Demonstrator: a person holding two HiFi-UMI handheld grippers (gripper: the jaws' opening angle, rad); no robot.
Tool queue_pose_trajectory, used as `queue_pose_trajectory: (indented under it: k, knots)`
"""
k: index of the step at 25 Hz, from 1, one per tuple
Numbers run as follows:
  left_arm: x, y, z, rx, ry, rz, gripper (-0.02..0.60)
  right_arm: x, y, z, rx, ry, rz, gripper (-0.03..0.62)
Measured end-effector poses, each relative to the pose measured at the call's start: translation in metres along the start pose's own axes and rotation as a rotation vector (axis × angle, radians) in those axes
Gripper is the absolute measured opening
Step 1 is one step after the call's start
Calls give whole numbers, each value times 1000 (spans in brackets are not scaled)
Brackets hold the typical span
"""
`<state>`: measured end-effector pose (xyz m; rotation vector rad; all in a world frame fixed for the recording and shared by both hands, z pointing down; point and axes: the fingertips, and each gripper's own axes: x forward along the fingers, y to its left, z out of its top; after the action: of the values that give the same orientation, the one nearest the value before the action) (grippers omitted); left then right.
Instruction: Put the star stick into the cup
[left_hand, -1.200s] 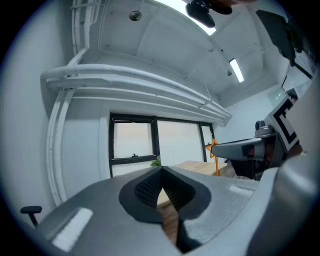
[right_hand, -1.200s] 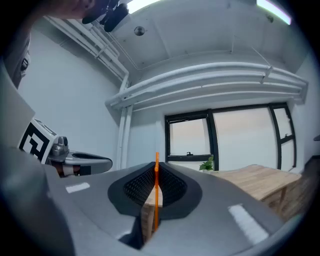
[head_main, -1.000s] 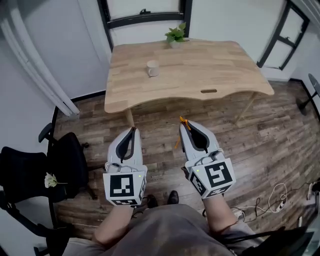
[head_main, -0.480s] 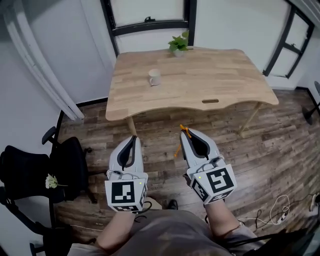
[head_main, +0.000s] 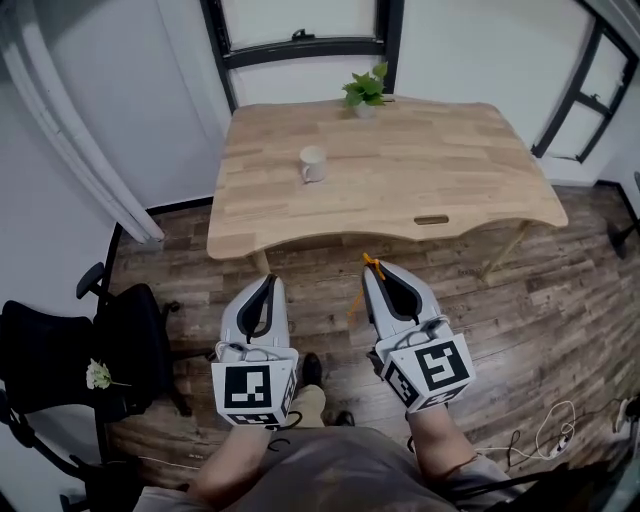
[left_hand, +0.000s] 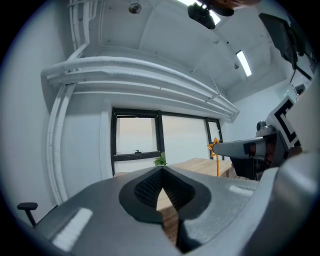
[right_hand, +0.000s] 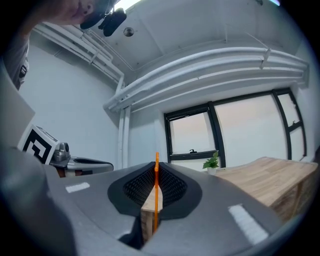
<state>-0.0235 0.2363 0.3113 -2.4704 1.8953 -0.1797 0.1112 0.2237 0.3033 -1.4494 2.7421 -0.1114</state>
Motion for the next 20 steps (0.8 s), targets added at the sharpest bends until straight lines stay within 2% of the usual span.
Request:
queue_pose_trajectory:
  k: [12, 20]
  knots:
    - [126, 87, 13, 5, -29, -48, 0, 142, -37, 10, -23, -3, -51, 44]
    - [180, 121, 15, -2, -42, -79, 0, 200, -54, 15, -46, -2, -83, 44]
